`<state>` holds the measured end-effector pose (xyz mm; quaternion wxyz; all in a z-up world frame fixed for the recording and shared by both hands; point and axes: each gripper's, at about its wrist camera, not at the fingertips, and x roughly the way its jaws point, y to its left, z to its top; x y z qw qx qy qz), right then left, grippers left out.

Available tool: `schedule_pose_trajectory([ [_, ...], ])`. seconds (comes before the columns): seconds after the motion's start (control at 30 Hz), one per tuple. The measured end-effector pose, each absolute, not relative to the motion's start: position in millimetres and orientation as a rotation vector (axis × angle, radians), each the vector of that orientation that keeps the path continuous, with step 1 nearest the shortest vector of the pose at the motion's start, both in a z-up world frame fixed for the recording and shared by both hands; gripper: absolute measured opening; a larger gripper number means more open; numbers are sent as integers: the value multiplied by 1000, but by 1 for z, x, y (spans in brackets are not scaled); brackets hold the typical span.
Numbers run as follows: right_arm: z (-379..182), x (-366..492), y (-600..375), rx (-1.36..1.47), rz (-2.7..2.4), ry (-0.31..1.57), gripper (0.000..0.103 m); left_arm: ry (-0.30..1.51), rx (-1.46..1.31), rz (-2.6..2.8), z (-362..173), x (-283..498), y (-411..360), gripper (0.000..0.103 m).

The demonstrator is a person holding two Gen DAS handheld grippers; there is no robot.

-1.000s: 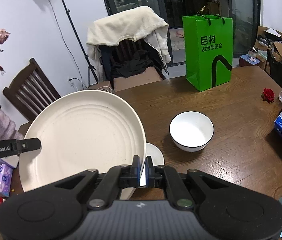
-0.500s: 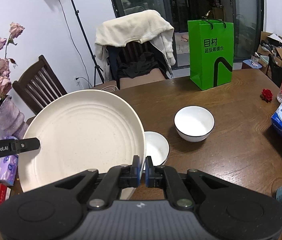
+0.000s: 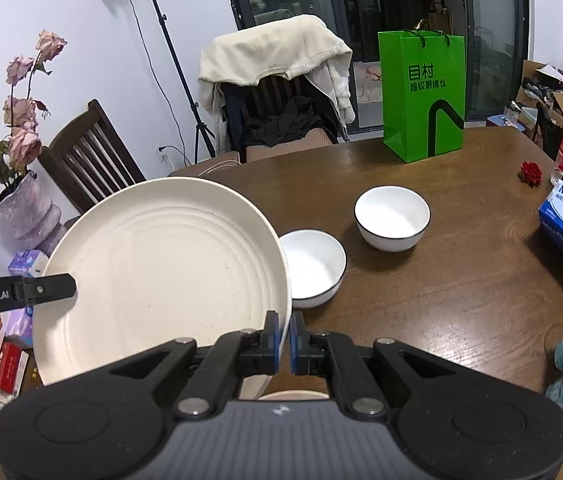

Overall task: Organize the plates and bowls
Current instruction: 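Carry the cream plate with both grippers past the bowls toward the stack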

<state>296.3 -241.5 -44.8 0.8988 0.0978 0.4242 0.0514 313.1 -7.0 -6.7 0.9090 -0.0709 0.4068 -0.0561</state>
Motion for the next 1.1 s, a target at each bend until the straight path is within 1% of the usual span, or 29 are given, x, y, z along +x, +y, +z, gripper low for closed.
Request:
schedule_pose_trajectory([
  [0.63,-72,241,-233,194,127,905,5,874,-177,-85,-38,263,5,16],
  [1.1,-113,215,-235,164,113,959,6,913,-189,-98,-78,246,-4,16],
])
